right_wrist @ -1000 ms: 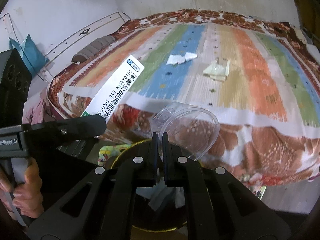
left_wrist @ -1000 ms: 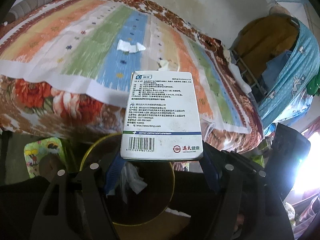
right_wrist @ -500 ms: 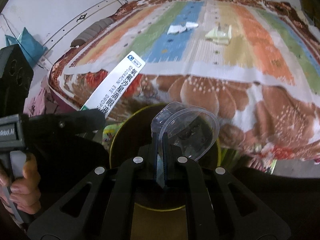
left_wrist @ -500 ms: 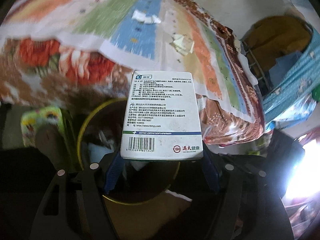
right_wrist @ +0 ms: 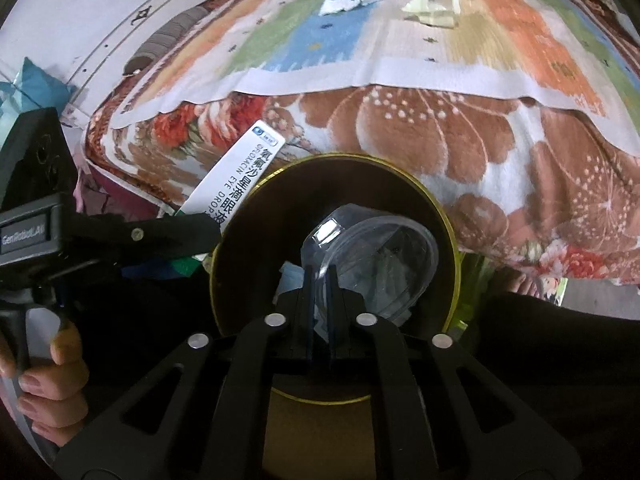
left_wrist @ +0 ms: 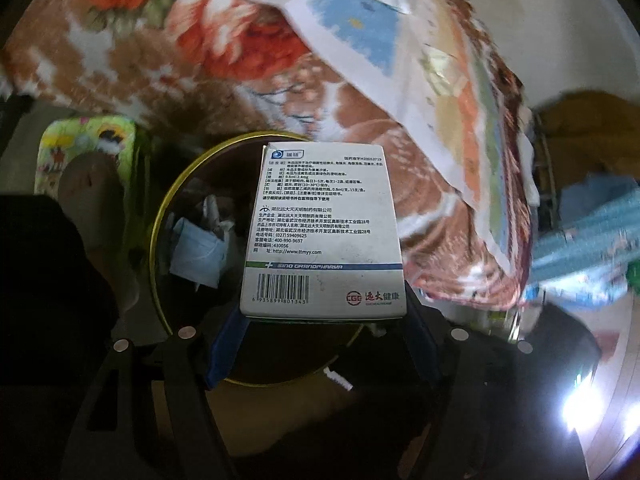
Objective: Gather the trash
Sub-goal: 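Open both tools to drop the medicine box and lid into the bin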
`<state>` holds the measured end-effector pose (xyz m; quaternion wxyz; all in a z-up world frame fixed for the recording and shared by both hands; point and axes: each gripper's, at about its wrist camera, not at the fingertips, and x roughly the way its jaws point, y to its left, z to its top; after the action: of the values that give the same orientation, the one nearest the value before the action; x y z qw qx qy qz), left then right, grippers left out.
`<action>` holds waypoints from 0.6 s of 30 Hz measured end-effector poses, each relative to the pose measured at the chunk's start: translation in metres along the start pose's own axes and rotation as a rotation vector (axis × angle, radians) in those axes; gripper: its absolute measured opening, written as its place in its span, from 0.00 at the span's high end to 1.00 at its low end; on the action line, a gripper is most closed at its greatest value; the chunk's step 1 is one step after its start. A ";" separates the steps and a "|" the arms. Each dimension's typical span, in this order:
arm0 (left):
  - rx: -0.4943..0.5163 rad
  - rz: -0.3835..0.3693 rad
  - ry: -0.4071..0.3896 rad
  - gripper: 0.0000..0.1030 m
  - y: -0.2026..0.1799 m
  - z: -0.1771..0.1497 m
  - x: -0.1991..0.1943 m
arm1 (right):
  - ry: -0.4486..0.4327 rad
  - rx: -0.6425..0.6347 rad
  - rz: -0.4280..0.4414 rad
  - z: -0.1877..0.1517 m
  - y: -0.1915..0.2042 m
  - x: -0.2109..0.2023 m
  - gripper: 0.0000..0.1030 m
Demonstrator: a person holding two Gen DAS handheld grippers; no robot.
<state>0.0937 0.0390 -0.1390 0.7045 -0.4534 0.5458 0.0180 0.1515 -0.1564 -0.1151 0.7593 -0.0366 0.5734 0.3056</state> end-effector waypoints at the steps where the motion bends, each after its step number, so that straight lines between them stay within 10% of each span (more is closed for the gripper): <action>1: -0.027 0.003 0.004 0.15 0.003 0.001 0.003 | 0.003 0.000 -0.013 0.000 0.000 0.001 0.69; 18: 0.211 0.138 -0.145 0.12 -0.041 0.021 -0.022 | -0.069 -0.008 -0.036 0.012 -0.003 -0.016 0.56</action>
<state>0.1219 0.0385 -0.0961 0.7829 -0.3358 0.5220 0.0414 0.1610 -0.1609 -0.0976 0.7840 -0.0393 0.5448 0.2949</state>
